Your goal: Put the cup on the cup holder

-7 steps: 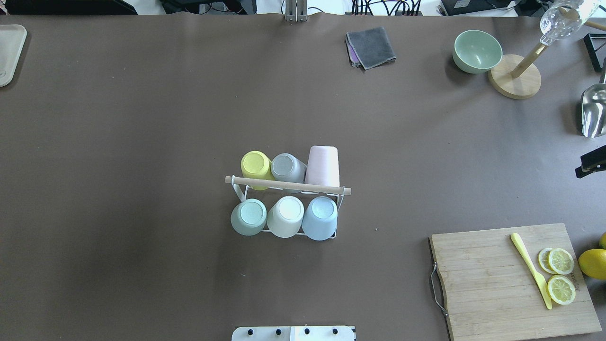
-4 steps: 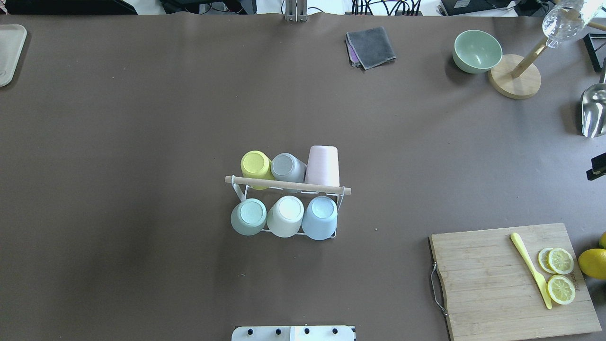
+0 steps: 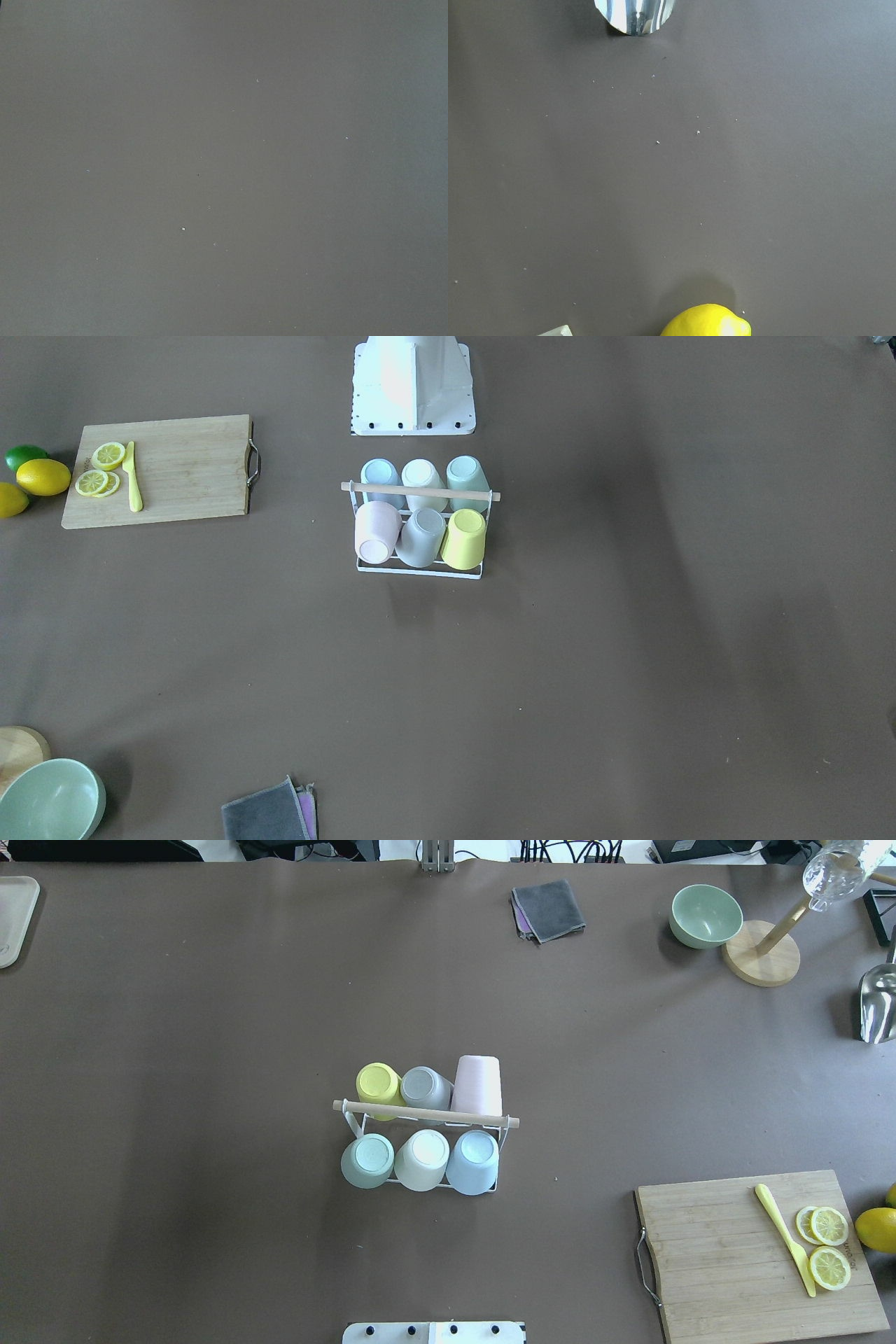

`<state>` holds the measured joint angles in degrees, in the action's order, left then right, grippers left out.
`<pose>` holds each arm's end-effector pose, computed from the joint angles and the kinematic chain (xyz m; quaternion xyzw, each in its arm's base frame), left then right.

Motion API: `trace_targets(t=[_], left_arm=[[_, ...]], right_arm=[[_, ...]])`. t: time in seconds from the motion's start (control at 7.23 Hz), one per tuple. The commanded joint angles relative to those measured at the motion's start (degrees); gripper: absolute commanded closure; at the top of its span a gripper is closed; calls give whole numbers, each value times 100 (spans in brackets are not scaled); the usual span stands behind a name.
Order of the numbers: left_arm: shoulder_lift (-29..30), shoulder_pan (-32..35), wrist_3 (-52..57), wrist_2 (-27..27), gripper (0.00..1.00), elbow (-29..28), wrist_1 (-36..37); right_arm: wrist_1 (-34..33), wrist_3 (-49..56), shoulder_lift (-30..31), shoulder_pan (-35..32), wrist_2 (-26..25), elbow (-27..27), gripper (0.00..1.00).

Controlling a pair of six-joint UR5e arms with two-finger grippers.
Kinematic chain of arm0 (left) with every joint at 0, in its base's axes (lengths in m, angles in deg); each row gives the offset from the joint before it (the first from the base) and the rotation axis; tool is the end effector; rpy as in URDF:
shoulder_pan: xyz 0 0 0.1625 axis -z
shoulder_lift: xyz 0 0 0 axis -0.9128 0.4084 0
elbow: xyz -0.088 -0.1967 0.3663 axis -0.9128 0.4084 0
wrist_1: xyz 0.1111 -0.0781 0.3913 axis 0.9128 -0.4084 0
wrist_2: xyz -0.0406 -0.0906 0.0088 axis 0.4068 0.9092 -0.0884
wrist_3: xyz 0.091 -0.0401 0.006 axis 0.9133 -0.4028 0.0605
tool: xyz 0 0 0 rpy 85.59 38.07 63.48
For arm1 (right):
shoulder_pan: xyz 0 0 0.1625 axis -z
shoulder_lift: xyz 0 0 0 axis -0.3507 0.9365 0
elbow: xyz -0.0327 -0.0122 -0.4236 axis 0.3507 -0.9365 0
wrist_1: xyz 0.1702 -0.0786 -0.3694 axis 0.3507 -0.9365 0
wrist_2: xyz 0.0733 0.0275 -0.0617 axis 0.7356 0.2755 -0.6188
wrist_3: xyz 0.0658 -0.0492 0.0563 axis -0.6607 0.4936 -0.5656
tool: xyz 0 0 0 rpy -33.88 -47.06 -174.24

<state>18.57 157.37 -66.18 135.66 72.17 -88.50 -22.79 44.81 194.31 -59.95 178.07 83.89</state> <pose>-0.0768 -0.4071 0.6653 0.0106 0.3611 -0.0737 0.9295 0.0055 -0.3692 0.6280 -0.0592 -0.3594 0.1490 0.9193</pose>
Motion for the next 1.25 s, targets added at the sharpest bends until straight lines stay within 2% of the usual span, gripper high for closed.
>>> trace_targets(t=[0.0, 1.11], left_arm=[[-15, -34, -85, 18, 2, -5, -160], [11, -34, -85, 71, 2, -5, -169]], right_arm=[[15, 38, 14, -204, 254, -23, 0], [42, 38, 14, -346, 360, -49, 0]])
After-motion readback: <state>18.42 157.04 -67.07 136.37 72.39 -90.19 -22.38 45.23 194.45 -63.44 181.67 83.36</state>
